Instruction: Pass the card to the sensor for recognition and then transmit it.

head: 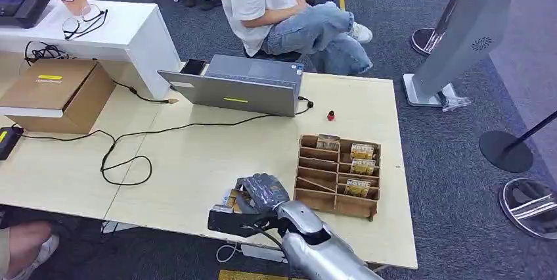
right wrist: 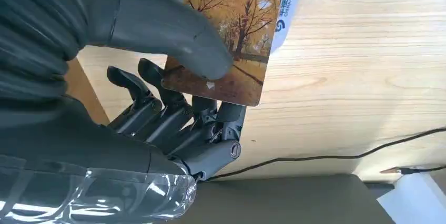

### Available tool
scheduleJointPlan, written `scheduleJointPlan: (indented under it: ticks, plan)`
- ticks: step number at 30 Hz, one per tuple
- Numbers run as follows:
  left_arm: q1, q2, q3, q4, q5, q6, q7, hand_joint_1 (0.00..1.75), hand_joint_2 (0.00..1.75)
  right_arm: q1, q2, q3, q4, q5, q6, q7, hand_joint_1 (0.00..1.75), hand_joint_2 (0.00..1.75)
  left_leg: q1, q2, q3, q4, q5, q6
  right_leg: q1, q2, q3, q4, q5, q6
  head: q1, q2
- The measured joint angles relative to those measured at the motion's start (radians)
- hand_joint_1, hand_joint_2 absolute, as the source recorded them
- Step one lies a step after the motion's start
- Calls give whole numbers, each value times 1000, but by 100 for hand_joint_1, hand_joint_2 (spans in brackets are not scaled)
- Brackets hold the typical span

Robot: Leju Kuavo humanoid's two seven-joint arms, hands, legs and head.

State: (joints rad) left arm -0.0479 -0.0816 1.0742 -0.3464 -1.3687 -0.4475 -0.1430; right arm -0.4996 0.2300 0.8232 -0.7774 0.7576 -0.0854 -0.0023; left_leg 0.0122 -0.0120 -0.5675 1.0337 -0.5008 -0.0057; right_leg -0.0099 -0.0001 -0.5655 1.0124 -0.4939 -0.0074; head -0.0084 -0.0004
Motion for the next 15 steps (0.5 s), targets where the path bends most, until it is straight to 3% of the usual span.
scheduleJointPlan:
  ticks: [15]
  plan:
    - [0, 0, 0, 0, 11, 0, 5, 0, 0, -2, 8, 0, 25, 79, -25, 44, 175, 175, 0, 0, 0, 0, 0, 0, 0, 0, 0, 0, 0, 0, 0, 0]
